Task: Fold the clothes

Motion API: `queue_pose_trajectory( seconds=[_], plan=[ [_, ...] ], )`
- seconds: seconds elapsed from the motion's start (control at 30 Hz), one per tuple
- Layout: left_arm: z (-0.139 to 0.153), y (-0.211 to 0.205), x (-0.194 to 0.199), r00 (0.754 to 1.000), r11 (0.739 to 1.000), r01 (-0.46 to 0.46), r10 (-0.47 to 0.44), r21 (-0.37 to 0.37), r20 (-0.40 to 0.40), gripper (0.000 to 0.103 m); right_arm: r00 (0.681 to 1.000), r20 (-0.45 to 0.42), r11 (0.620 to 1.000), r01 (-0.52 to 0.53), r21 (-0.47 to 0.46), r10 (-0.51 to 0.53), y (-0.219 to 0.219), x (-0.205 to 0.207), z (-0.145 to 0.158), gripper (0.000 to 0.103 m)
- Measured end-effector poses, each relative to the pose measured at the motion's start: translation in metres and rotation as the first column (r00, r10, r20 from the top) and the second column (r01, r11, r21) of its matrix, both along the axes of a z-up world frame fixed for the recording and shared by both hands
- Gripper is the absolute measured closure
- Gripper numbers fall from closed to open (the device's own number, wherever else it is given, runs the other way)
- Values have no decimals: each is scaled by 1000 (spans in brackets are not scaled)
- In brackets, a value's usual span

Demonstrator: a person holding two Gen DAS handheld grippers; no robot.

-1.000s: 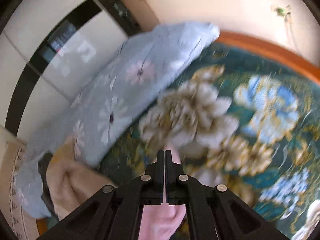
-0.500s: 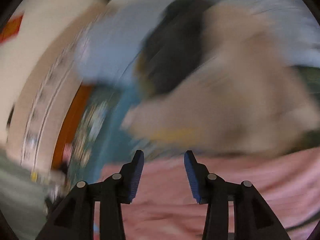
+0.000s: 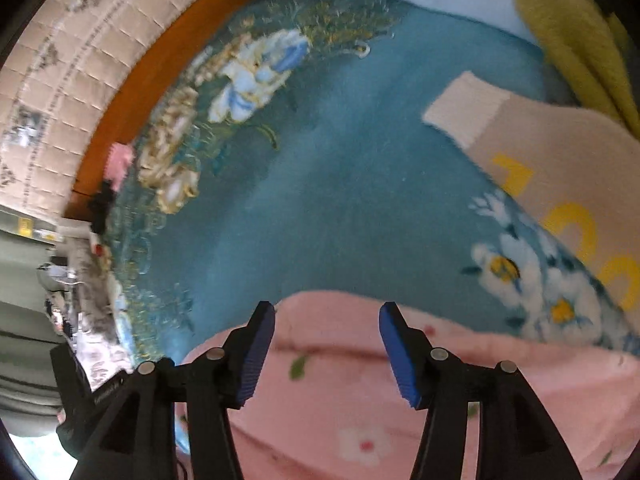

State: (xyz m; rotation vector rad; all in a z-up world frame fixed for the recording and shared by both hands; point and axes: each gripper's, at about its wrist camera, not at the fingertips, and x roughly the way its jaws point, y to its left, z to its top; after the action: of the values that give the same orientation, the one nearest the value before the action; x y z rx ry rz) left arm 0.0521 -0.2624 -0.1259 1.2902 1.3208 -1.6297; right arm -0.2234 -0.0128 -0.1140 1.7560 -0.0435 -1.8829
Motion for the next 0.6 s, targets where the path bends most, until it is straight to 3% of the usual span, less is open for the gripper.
queue_pose_trajectory(
  seconds=[0.1, 0.2, 0.3, 0.37, 0.47, 0.53, 0.6],
  plan=[
    [-4, 0, -10, 998, 999, 43, -41, -28, 52, 39, 999, 21, 998, -42, 48, 41, -17, -10, -10, 45],
    [1, -3, -8, 999, 999, 36, -36, -34, 2, 39, 997, 51, 993, -67, 94, 62, -30, -17, -25, 45],
    [11, -5, 7, 990, 1000, -11, 9, -18, -139, 38, 992, 95, 990, -91, 107, 81, -36, -17, -39, 45],
    [17, -8, 14, 990, 999, -22, 18, -28, -139, 38, 986, 122, 985, -127, 113, 113, -37, -12, -44, 45],
    [15, -18, 14, 997, 1000, 11, -12, -14, -78, 33, 976, 141, 975, -181, 125, 163, -35, -5, -47, 45],
    [-5, -23, 2, 996, 991, 78, -74, 112, -44, 33, 972, 145, 969, -206, 135, 187, -34, -2, -47, 45],
    [-19, -24, -4, 994, 979, 108, -111, 174, 8, 30, 972, 145, 968, -204, 148, 183, -33, -1, -46, 45]
  ],
)
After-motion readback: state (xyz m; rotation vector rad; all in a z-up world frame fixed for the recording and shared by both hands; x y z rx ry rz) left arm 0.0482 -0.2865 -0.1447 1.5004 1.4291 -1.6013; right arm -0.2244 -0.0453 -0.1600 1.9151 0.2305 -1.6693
